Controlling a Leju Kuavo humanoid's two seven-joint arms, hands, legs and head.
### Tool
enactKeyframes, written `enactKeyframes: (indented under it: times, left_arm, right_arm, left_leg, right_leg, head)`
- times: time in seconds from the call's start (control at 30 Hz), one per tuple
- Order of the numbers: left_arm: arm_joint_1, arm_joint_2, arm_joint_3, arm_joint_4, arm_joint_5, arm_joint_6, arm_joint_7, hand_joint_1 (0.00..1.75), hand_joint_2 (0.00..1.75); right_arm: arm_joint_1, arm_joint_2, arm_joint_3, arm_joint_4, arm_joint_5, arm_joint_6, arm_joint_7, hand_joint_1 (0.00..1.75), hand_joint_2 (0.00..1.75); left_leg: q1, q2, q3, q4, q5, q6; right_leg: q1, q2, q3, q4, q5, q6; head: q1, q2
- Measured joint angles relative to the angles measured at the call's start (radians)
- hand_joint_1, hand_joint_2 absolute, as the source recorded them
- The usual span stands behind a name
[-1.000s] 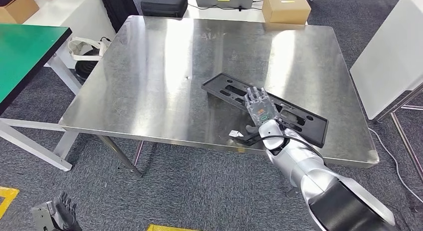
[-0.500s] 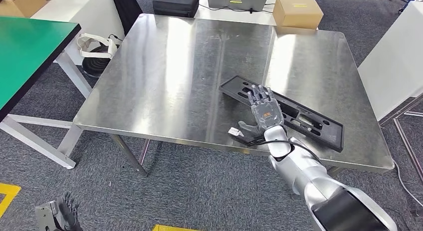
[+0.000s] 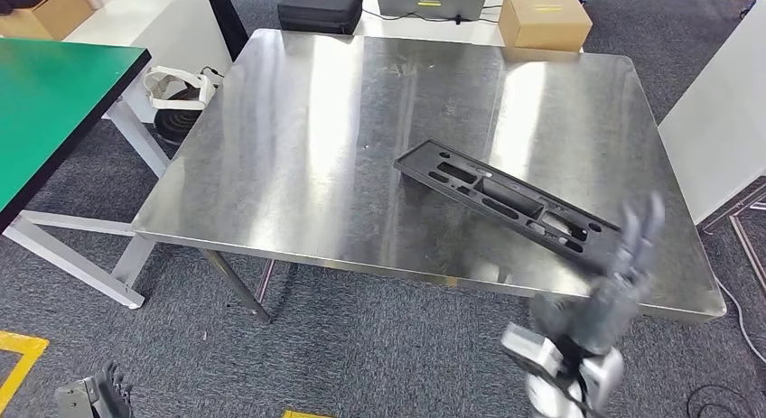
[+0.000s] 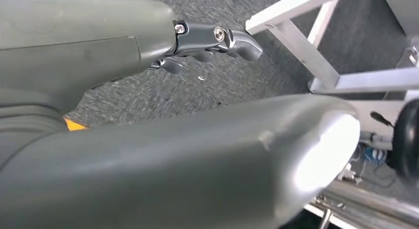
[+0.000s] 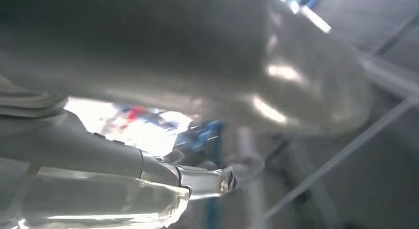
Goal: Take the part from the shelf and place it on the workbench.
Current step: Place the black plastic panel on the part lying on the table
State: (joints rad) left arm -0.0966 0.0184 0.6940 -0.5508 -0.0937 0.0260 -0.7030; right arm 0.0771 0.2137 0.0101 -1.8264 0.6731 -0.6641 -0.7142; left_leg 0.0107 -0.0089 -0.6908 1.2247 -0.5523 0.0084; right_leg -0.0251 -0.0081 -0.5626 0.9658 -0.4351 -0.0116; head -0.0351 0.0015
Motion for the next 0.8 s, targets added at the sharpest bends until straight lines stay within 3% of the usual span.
enactKeyframes:
  times: [0.03,0.07,0.1,0.17,0.23,0.37,0.43,0.5,0.53,0.57,0.6,0.7,0.73,0.8]
  left_arm:
    - [0.009,-0.001,0.009,-0.003,0.006,-0.001,0.0,0.0,0.0]
    - [0.019,-0.002,0.02,-0.005,0.011,-0.004,0.0,0.0,0.0]
    - [0.027,-0.002,0.033,-0.009,0.014,-0.007,0.0,0.0,0.0]
    - [0.038,-0.003,0.055,-0.021,0.017,-0.014,0.001,0.0,0.0]
    - [0.048,-0.004,0.076,-0.031,0.015,-0.018,0.001,0.0,0.0]
    - [0.068,-0.009,0.112,-0.047,0.01,-0.032,0.0,0.0,0.0]
    - [0.074,-0.013,0.125,-0.053,0.009,-0.036,0.0,0.0,0.0]
    - [0.077,-0.017,0.135,-0.055,0.009,-0.037,0.0,0.0,0.0]
    - [0.079,-0.019,0.138,-0.055,0.009,-0.038,0.0,0.0,0.0]
    - [0.082,-0.022,0.141,-0.055,0.009,-0.039,0.001,0.0,0.0]
    - [0.084,-0.024,0.144,-0.055,0.009,-0.042,0.001,0.0,0.0]
    - [0.087,-0.031,0.154,-0.058,0.009,-0.049,0.001,0.0,0.0]
    - [0.088,-0.032,0.156,-0.059,0.009,-0.05,0.001,0.0,0.0]
    - [0.09,-0.033,0.161,-0.063,0.009,-0.05,0.001,0.0,0.0]
  right_arm:
    - [0.045,0.009,-0.01,-0.046,-0.022,0.0,0.005,0.0,0.0]
    - [0.079,0.017,-0.016,-0.072,-0.036,0.001,0.009,0.0,0.0]
    - [0.106,0.024,-0.018,-0.089,-0.042,0.001,0.011,0.0,0.0]
    - [0.155,0.039,-0.02,-0.117,-0.051,0.001,0.011,0.0,0.0]
    - [0.185,0.055,-0.022,-0.143,-0.08,0.001,0.012,0.0,0.0]
    - [0.222,0.077,-0.023,-0.176,-0.18,0.001,0.012,0.0,0.0]
    - [0.233,0.078,-0.023,-0.185,-0.205,0.001,0.013,0.0,0.0]
    - [0.243,0.077,-0.024,-0.187,-0.212,0.001,0.013,0.0,0.0]
    - [0.249,0.077,-0.024,-0.187,-0.215,0.001,0.013,0.0,0.0]
    - [0.253,0.077,-0.024,-0.187,-0.217,0.001,0.013,0.0,0.0]
    - [0.256,0.077,-0.024,-0.187,-0.221,0.001,0.013,0.0,0.0]
    - [0.261,0.077,-0.024,-0.191,-0.229,0.001,0.013,0.0,0.0]
    - [0.262,0.077,-0.024,-0.192,-0.23,0.001,0.013,0.0,0.0]
    - [0.265,0.078,-0.025,-0.195,-0.23,0.001,0.013,0.0,0.0]
  left_leg:
    - [0.007,0.003,-0.016,0.037,-0.011,-0.006]
    - [0.012,0.005,-0.016,0.04,-0.004,-0.009]
    - [0.017,0.006,0.003,0.006,0.019,-0.011]
    - [0.02,0.007,0.075,-0.126,0.075,-0.009]
    - [0.014,0.006,0.122,-0.213,0.098,0.002]
    - [0.004,0.004,0.134,-0.24,0.108,0.038]
    - [0.002,0.005,0.139,-0.254,0.119,0.055]
    - [-0.005,0.005,0.135,-0.255,0.122,0.062]
    - [-0.008,0.005,0.133,-0.255,0.122,0.063]
    - [-0.011,0.004,0.132,-0.254,0.123,0.064]
    - [-0.014,0.004,0.133,-0.254,0.123,0.064]
    - [-0.025,0.002,0.134,-0.248,0.121,0.061]
    - [-0.028,0.001,0.133,-0.246,0.12,0.059]
    - [-0.03,0.001,0.131,-0.242,0.119,0.05]
  right_leg:
    - [0.0,0.002,0.001,0.0,-0.001,-0.001]
    - [-0.001,0.007,0.002,0.0,-0.002,-0.001]
    - [-0.002,0.011,0.004,0.0,-0.003,0.0]
    - [-0.002,0.016,0.01,0.0,-0.006,0.006]
    - [0.002,0.017,0.013,0.0,-0.008,0.018]
    - [0.004,0.015,0.007,0.008,-0.016,0.044]
    - [0.006,0.012,-0.037,0.095,-0.064,0.036]
    - [0.006,0.012,-0.105,0.238,-0.129,0.023]
    - [0.006,0.012,-0.127,0.287,-0.145,0.023]
    - [0.006,0.012,-0.13,0.298,-0.146,0.026]
    - [0.007,0.012,-0.111,0.268,-0.13,0.031]
    - [0.011,0.012,0.007,0.055,-0.058,0.033]
    - [0.013,0.013,0.031,0.012,-0.044,0.03]
    - [0.015,0.013,0.04,-0.005,-0.033,0.023]
  head:
    - [0.0,0.0]
    - [-0.001,0.0]
    - [-0.001,0.0]
    - [-0.001,0.0]
    - [0.0,0.0]
    - [0.001,0.0]
    - [0.003,0.0]
    - [0.004,0.0]
    - [0.004,0.0]
    - [0.005,0.0]
    - [0.005,0.0]
    - [0.005,0.0]
    - [0.003,0.0]
    - [0.001,0.0]
